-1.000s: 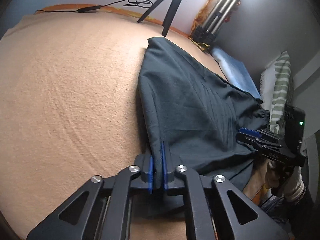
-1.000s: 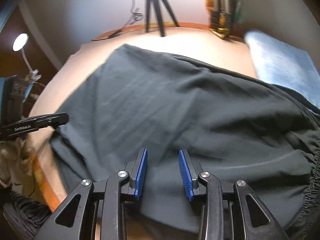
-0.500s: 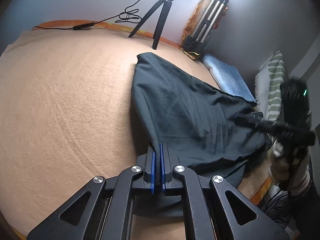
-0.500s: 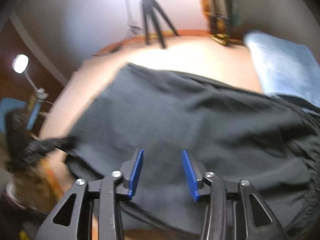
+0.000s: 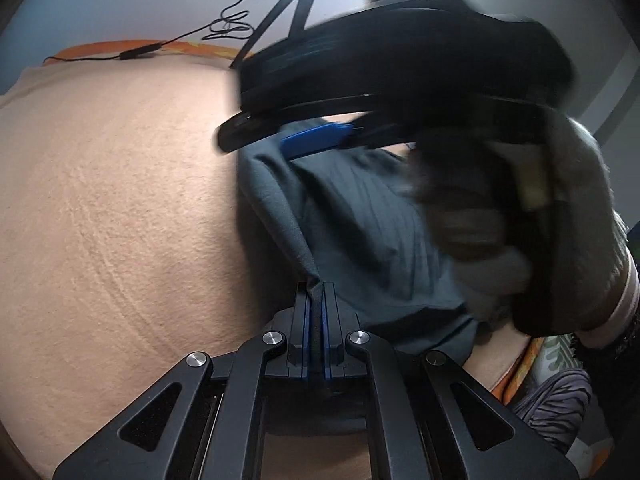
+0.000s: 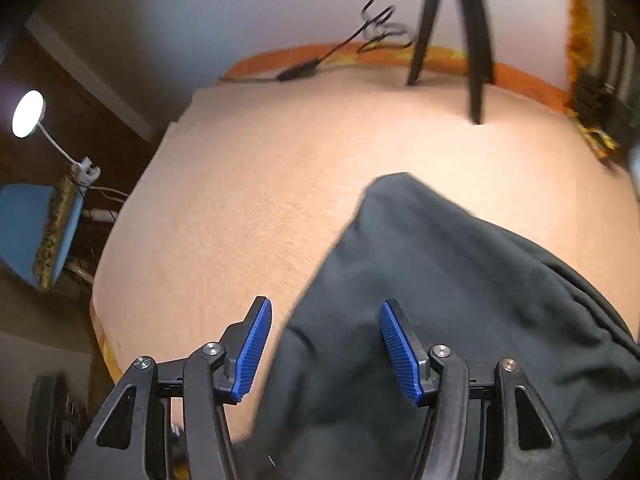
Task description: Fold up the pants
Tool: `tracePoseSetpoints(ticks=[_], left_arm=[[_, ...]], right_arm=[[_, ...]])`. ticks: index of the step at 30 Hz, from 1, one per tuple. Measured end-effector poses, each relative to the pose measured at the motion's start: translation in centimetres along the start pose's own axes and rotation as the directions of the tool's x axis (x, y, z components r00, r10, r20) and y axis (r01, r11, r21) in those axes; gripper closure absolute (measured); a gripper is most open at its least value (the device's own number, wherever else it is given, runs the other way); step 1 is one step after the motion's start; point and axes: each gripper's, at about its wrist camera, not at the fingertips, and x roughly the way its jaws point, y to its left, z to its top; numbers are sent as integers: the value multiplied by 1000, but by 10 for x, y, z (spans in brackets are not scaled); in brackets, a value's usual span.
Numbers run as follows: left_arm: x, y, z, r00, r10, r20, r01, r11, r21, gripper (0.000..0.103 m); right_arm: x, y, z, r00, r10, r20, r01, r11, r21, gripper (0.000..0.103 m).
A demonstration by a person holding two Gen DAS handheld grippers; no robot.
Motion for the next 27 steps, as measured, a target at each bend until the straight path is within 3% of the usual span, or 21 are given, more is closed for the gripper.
tracePoseSetpoints(ticks=[7, 9, 13, 14, 19, 22, 25, 27], left_arm=[[-8, 2, 0, 998, 54, 25, -54, 998, 26, 100], [-10, 4, 0, 997, 77, 32, -78, 997, 21, 94], [-10, 10, 0, 986, 166, 36, -166, 986, -2, 58], [-7, 11, 1, 982, 185, 28, -185, 983, -7, 57], [11, 19, 2, 981, 193, -19, -194, 980, -38, 57], [15, 21, 6, 987, 161, -19, -162, 984, -70, 60], [16, 13, 8, 990, 142, -11, -142, 989, -40, 90], [15, 4, 8, 990, 141, 5, -141, 990, -12, 93]], right_arm=[[34, 11, 7, 987, -145, -68, 143, 989, -37, 47], [36, 16, 6, 984, -171, -54, 168, 984, -61, 48], [34, 14, 5, 978, -207, -34, 205, 976, -67, 67], [33, 12, 3, 978, -206, -29, 204, 977, -62, 72], [23, -9, 0, 989, -147, 0, 147, 989, 2, 94], [13, -17, -7, 995, -96, 35, 95, 995, 42, 99], [0, -28, -12, 996, -40, 76, 34, 996, 88, 101], [-11, -36, -17, 995, -5, 104, -7, 993, 118, 101]])
